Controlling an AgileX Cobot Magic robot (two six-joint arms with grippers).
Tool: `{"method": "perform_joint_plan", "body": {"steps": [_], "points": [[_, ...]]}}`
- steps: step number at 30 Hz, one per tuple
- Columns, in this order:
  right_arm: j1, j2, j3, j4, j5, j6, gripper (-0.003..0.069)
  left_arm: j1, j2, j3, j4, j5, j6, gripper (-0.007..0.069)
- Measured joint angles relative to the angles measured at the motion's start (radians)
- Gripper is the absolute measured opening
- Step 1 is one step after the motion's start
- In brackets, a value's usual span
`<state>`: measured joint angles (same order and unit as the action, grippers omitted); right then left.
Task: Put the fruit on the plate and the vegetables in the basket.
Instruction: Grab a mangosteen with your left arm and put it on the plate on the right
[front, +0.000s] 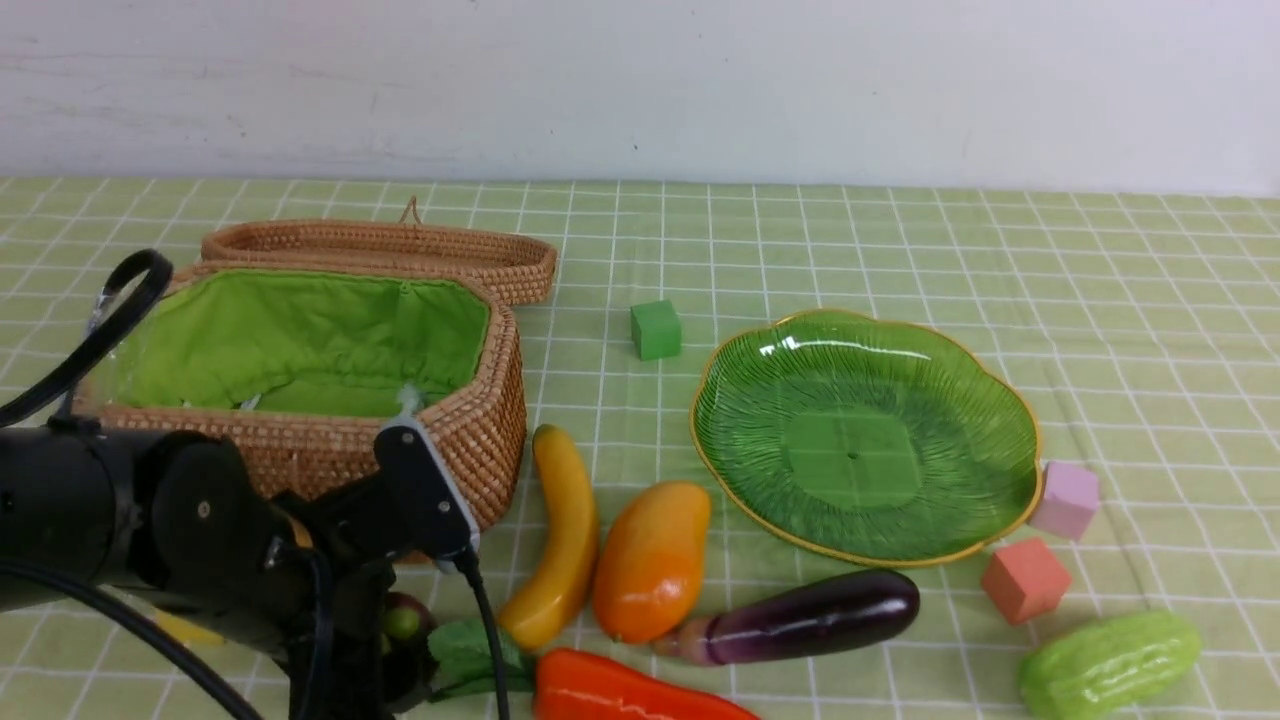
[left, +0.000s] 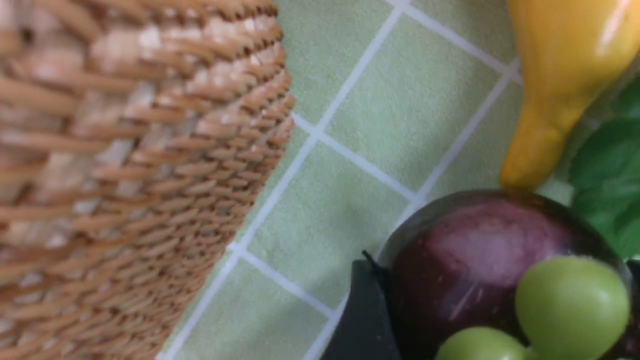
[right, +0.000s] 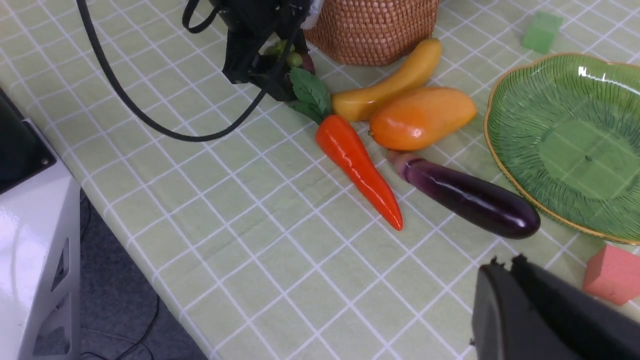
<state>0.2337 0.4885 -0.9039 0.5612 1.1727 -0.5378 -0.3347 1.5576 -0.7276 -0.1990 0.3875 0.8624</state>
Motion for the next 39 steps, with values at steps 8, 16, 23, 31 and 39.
{"method": "perform_joint_plan", "body": {"steps": [8, 16, 23, 31, 39], "points": [[0.000, 0.000, 0.000, 0.000, 0.000, 0.000, 0.0039, 0.000, -0.101, 0.010, 0.070, 0.168, -0.121, 0.0561], [0.000, 0.000, 0.000, 0.000, 0.000, 0.000, 0.0042, 0.000, -0.333, 0.012, 0.026, 0.298, -0.272, 0.0561], [0.000, 0.000, 0.000, 0.001, -0.102, 0.026, 0.0042, -0.050, -0.435, -0.106, -0.353, 0.245, -0.089, 0.0561], [0.000, 0.000, 0.000, -0.125, -0.166, 0.224, 0.0046, -0.315, -0.165, -0.385, -0.479, 0.078, 0.078, 0.0561], [0.000, 0.000, 0.000, -0.222, -0.131, 0.346, 0.0051, -0.381, 0.314, -0.740, -0.484, -0.024, 0.081, 0.0561]]}}
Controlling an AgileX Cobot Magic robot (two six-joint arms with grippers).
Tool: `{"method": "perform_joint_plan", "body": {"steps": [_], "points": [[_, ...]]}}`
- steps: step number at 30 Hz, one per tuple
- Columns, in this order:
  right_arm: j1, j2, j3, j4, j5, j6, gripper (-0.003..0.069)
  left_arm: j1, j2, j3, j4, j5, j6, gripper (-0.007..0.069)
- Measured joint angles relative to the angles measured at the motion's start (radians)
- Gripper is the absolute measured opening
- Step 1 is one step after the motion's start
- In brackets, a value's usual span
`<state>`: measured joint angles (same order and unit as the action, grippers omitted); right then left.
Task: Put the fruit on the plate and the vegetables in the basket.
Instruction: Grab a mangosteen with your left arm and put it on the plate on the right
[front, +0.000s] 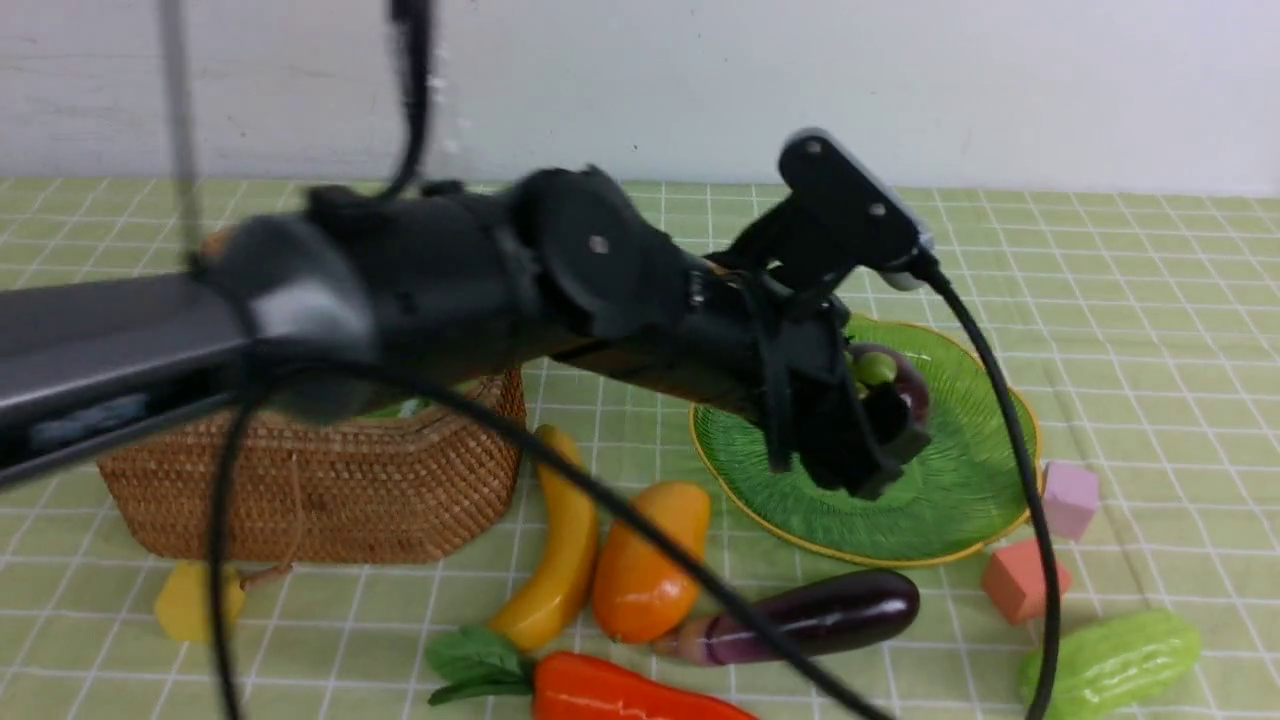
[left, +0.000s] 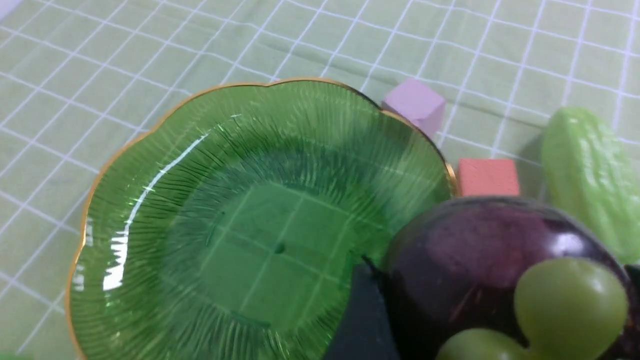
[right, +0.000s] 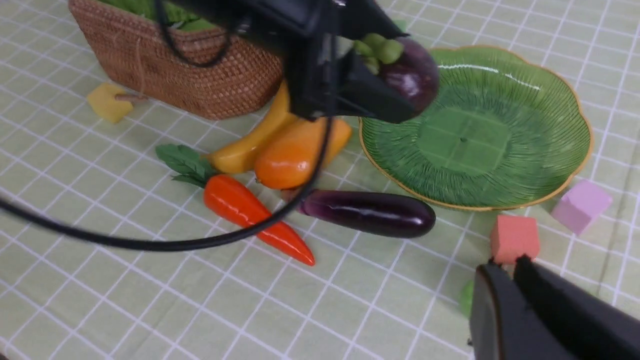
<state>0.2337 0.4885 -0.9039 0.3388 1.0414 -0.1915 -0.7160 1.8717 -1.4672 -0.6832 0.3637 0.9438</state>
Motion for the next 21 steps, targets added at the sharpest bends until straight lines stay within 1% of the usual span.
{"method": "perform_joint_plan", "body": {"steps": [2, 3, 5, 9, 16, 18, 19, 20, 21], "points": [[0.000, 0.000, 0.000, -0.012, 0.002, 0.003, 0.0051, 0.000, 0.091, -0.088, 0.000, -0.010, 0.000, 0.0561], [0.000, 0.000, 0.000, -0.013, 0.002, 0.004, 0.0051, 0.000, 0.100, -0.097, 0.000, -0.010, 0.000, 0.0561], [0.000, 0.000, 0.000, -0.018, 0.005, 0.004, 0.0051, 0.000, 0.209, -0.208, 0.001, -0.012, 0.000, 0.0561], [0.000, 0.000, 0.000, -0.021, 0.008, 0.007, 0.0052, 0.001, 0.310, -0.314, 0.003, -0.025, 0.000, 0.0561], [0.000, 0.000, 0.000, -0.021, 0.014, 0.007, 0.0053, 0.002, 0.385, -0.339, 0.003, -0.123, 0.001, 0.0566], [0.000, 0.000, 0.000, -0.021, 0.016, 0.007, 0.0053, 0.002, 0.388, -0.339, 0.003, -0.130, 0.001, 0.0611], [0.000, 0.000, 0.000, -0.021, 0.016, 0.007, 0.0053, 0.002, 0.388, -0.339, 0.003, -0.131, 0.001, 0.0617], [0.000, 0.000, 0.000, -0.022, 0.016, 0.007, 0.0053, 0.002, 0.385, -0.339, 0.003, -0.136, 0.001, 0.0652], [0.000, 0.000, 0.000, -0.022, 0.016, 0.005, 0.0053, 0.002, 0.386, -0.339, 0.003, -0.137, 0.001, 0.0655]]}}
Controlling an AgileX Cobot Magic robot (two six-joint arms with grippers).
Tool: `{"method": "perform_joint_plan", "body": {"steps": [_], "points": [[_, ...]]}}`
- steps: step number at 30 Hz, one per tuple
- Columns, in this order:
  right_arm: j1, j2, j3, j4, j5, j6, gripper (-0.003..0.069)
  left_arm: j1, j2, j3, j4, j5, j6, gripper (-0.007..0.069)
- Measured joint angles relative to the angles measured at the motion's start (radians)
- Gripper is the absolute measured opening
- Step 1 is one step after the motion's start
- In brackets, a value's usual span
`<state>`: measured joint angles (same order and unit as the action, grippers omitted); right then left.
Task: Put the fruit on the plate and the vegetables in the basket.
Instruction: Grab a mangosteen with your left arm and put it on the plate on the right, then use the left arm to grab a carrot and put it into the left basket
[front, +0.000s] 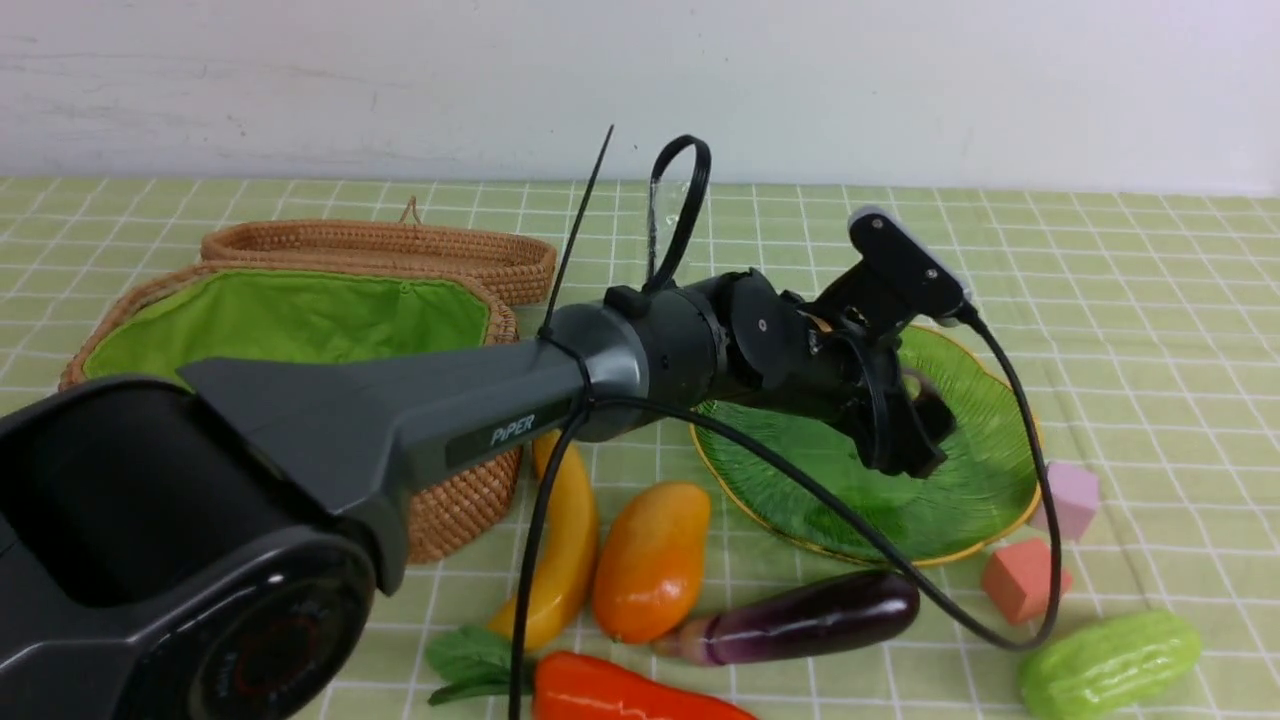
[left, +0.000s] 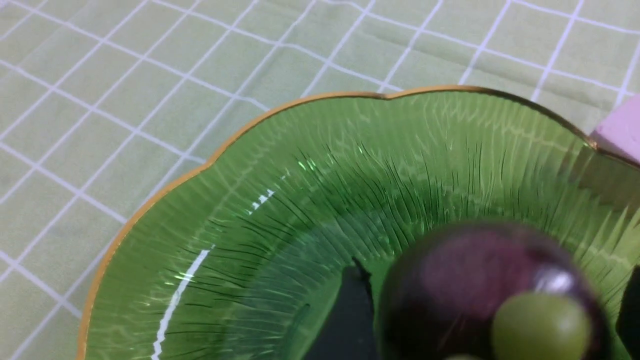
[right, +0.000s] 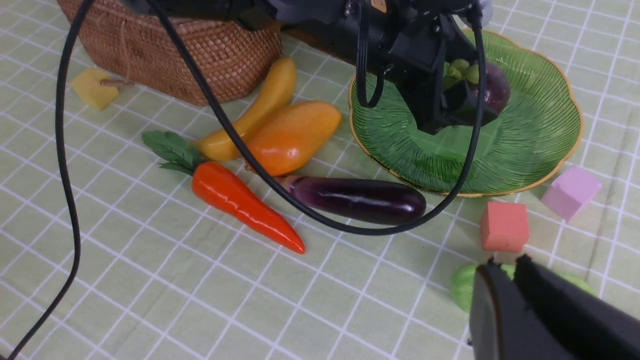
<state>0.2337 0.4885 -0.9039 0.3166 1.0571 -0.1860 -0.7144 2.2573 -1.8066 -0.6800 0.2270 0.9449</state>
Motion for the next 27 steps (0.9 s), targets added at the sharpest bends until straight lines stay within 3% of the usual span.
{"method": "perform_joint_plan", "body": {"steps": [7, 11, 14, 15, 19, 21, 22, 24, 25, 26, 27], "points": [[0.000, 0.000, 0.000, -0.006, 0.002, -0.014, 0.0055, 0.000, -0.017, -0.002, 0.000, 0.007, 0.000, 0.0657], [0.000, 0.000, 0.000, -0.006, 0.004, -0.014, 0.0059, 0.002, -0.092, -0.002, 0.001, 0.159, -0.028, 0.0611], [0.000, 0.000, 0.000, -0.006, 0.007, -0.014, 0.0060, 0.003, -0.158, -0.002, 0.020, 0.311, -0.129, 0.0558], [0.000, 0.000, 0.000, -0.006, 0.012, -0.014, 0.0060, 0.003, -0.210, -0.002, 0.050, 0.424, -0.241, 0.0513], [0.000, 0.000, 0.000, -0.006, 0.022, -0.014, 0.0062, 0.003, -0.307, -0.002, 0.191, 0.675, -0.450, 0.0407], [0.000, 0.000, 0.000, -0.006, 0.025, -0.014, 0.0063, 0.003, -0.331, -0.002, 0.249, 0.745, -0.492, 0.0367], [0.000, 0.000, 0.000, -0.006, 0.026, -0.014, 0.0064, 0.003, -0.359, -0.002, 0.317, 0.816, -0.556, 0.0301], [0.000, 0.000, 0.000, -0.006, 0.026, -0.015, 0.0064, 0.003, -0.379, -0.002, 0.372, 0.853, -0.629, 0.0250], [0.000, 0.000, 0.000, -0.006, 0.028, -0.015, 0.0065, 0.003, -0.406, -0.002, 0.449, 0.896, -0.735, 0.0146], [0.000, 0.000, 0.000, -0.006, 0.028, -0.015, 0.0065, 0.003, -0.412, -0.002, 0.457, 0.909, -0.745, 0.0133], [0.000, 0.000, 0.000, -0.006, 0.029, -0.015, 0.0067, 0.003, -0.435, -0.002, 0.508, 0.957, -0.794, 0.0036]]}}
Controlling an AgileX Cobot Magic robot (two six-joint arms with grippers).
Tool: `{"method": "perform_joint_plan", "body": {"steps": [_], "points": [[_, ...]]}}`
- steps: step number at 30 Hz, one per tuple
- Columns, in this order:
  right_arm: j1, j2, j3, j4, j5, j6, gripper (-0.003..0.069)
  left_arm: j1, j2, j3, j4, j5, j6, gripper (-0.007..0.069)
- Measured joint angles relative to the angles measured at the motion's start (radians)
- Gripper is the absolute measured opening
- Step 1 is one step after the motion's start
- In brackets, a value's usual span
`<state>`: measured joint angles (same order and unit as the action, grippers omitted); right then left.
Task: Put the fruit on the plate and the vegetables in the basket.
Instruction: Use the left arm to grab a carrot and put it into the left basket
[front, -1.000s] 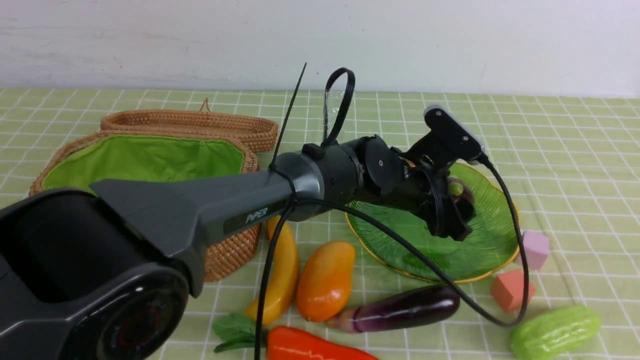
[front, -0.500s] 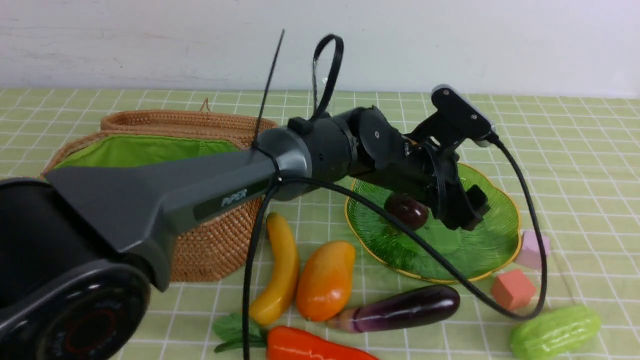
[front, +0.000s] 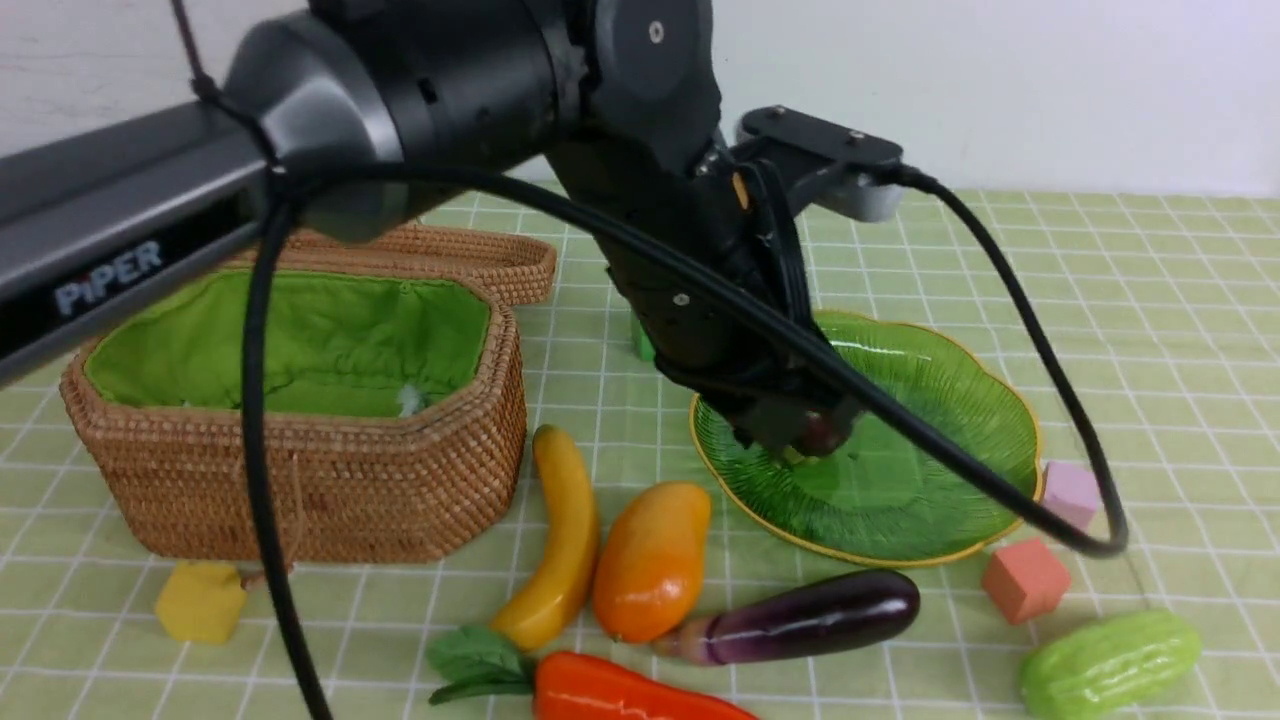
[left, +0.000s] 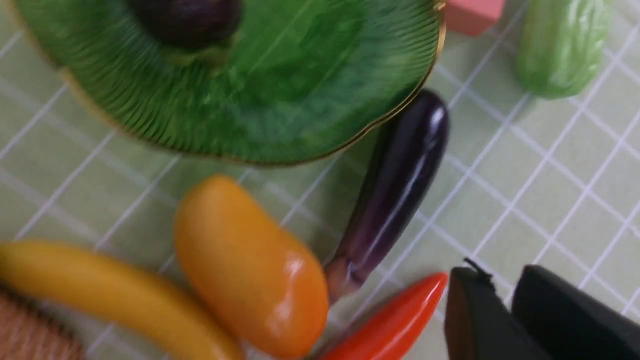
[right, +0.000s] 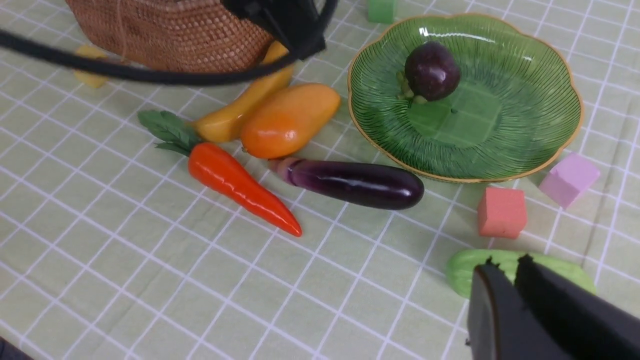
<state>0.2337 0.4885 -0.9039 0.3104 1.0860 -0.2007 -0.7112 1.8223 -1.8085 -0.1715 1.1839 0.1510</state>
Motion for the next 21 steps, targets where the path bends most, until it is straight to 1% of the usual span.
{"method": "perform_joint_plan", "body": {"steps": [1, 2, 4, 6, 9, 11, 12, 14, 15, 17, 18, 19, 20, 21], "points": [[0.000, 0.000, 0.000, 0.000, 0.000, 0.000, 0.0067, 0.000, -0.012, 0.000, 0.016, 0.023, -0.011, 0.0002], [0.000, 0.000, 0.000, 0.000, 0.000, -0.001, 0.0070, -0.002, -0.036, 0.003, 0.034, 0.044, -0.028, -0.0013], [0.000, 0.000, 0.000, 0.000, 0.000, -0.002, 0.0071, -0.007, -0.055, 0.014, 0.041, 0.046, -0.035, -0.0013], [0.000, 0.000, 0.000, 0.000, 0.004, -0.002, 0.0073, -0.036, -0.119, 0.080, 0.057, 0.046, -0.037, -0.0013], [0.000, 0.000, 0.000, 0.000, 0.009, -0.003, 0.0074, -0.081, -0.184, 0.192, 0.076, 0.047, -0.008, -0.0013], [0.000, 0.000, 0.000, 0.000, 0.011, -0.003, 0.0076, -0.133, -0.233, 0.311, 0.099, 0.050, 0.053, -0.0013], [0.000, 0.000, 0.000, 0.000, 0.013, -0.003, 0.0078, -0.163, -0.256, 0.386, 0.107, 0.051, 0.110, -0.0013], [0.000, 0.000, 0.000, 0.000, 0.015, -0.003, 0.0080, -0.192, -0.273, 0.483, 0.110, 0.024, 0.195, -0.0013], [0.000, 0.000, 0.000, 0.000, 0.015, -0.003, 0.0082, -0.195, -0.273, 0.508, 0.112, 0.003, 0.220, -0.0013], [0.000, 0.000, 0.000, 0.000, 0.022, -0.003, 0.0085, -0.199, -0.268, 0.584, 0.133, -0.092, 0.301, 0.0004], [0.000, 0.000, 0.000, 0.000, 0.022, -0.003, 0.0085, -0.198, -0.265, 0.590, 0.136, -0.100, 0.307, 0.0008], [0.000, 0.000, 0.000, 0.000, 0.034, -0.007, 0.0085, -0.196, -0.258, 0.608, 0.151, -0.133, 0.329, 0.0024], [0.000, 0.000, 0.000, 0.000, 0.057, -0.019, 0.0085, -0.187, -0.241, 0.632, 0.172, -0.186, 0.356, 0.0074], [0.000, 0.000, 0.000, 0.001, 0.071, -0.026, 0.0085, -0.180, -0.228, 0.641, 0.186, -0.205, 0.366, 0.0105]]}}
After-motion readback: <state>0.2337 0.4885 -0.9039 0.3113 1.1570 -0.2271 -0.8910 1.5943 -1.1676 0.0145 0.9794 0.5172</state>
